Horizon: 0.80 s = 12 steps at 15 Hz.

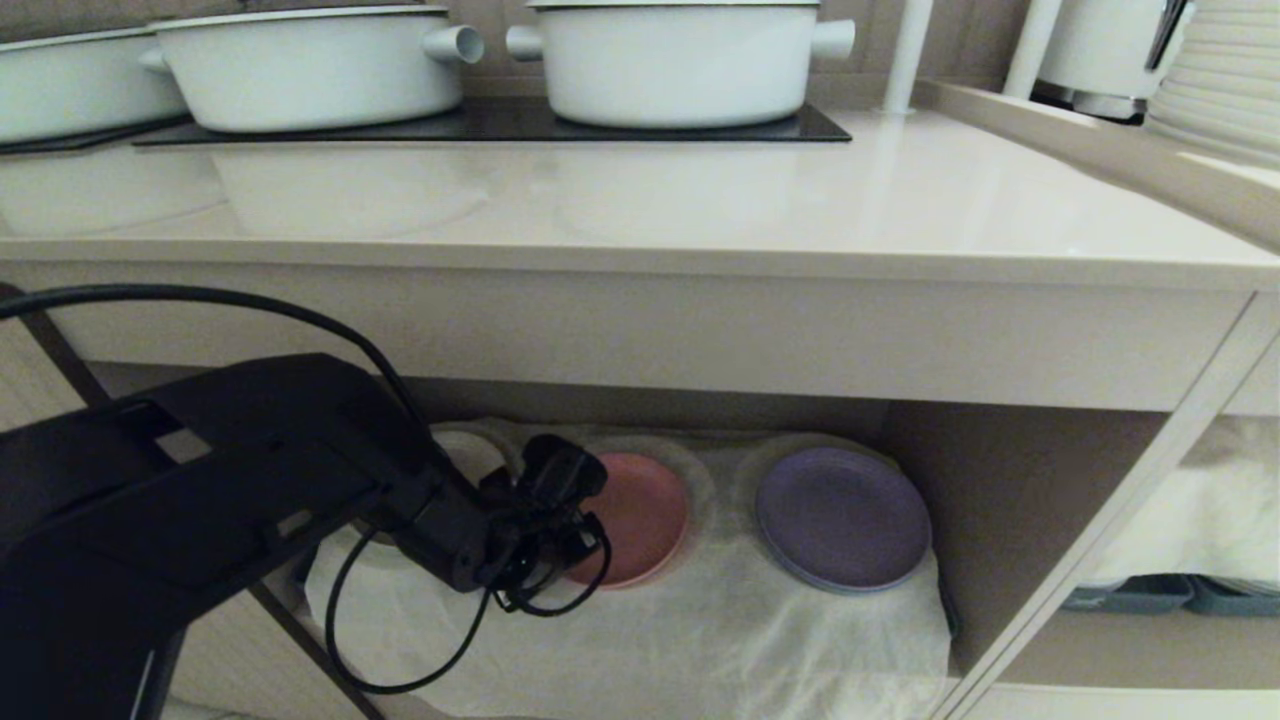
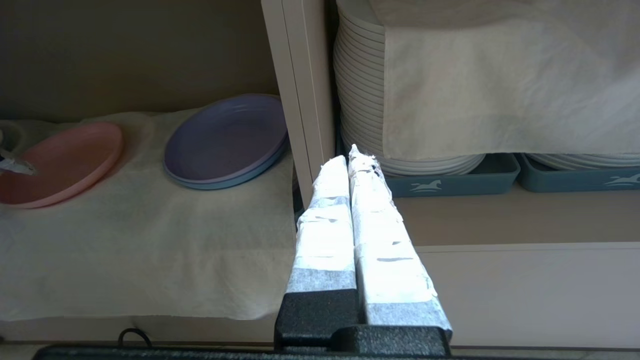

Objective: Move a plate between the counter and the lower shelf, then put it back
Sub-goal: Pick up the plate in the cupboard

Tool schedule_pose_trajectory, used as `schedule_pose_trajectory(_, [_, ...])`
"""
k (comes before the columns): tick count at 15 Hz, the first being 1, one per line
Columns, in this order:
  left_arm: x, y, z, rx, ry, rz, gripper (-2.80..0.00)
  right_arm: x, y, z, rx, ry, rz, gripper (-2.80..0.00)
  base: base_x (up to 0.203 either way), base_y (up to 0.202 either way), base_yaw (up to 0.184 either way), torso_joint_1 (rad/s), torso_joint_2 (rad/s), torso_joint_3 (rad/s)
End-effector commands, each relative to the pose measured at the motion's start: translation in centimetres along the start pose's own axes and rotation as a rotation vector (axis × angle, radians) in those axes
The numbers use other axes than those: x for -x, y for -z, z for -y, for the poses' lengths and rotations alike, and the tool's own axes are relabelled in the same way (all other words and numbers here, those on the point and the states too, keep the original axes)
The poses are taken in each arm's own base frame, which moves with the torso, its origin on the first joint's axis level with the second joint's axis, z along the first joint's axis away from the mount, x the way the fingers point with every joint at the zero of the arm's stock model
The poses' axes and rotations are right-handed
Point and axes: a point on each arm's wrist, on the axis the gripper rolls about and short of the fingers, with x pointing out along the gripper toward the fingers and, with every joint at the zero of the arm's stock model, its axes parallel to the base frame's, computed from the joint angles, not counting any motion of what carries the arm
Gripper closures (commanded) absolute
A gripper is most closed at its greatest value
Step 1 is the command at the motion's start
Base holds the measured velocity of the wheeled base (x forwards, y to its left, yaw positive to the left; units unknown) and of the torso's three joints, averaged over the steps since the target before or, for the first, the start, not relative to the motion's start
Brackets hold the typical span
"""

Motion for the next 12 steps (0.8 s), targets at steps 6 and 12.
schedule_pose_trajectory(6, [-0.61,0.4,-0.44,-0.086,-0.065,-0.033,-2.8,0.0,0.0,0.0,-0.002,0.0,0.0,0.0,0.0,0.0,0.0,0.0,0.0,0.0])
schedule_pose_trajectory(12, [-0.93,0.24,-0.17,-0.084,-0.072,-0.01,-2.8,0.0,0.0,0.0,0.0,0.0,0.0,0.0,0.0,0.0,0.0,0.0,0.0,0.0])
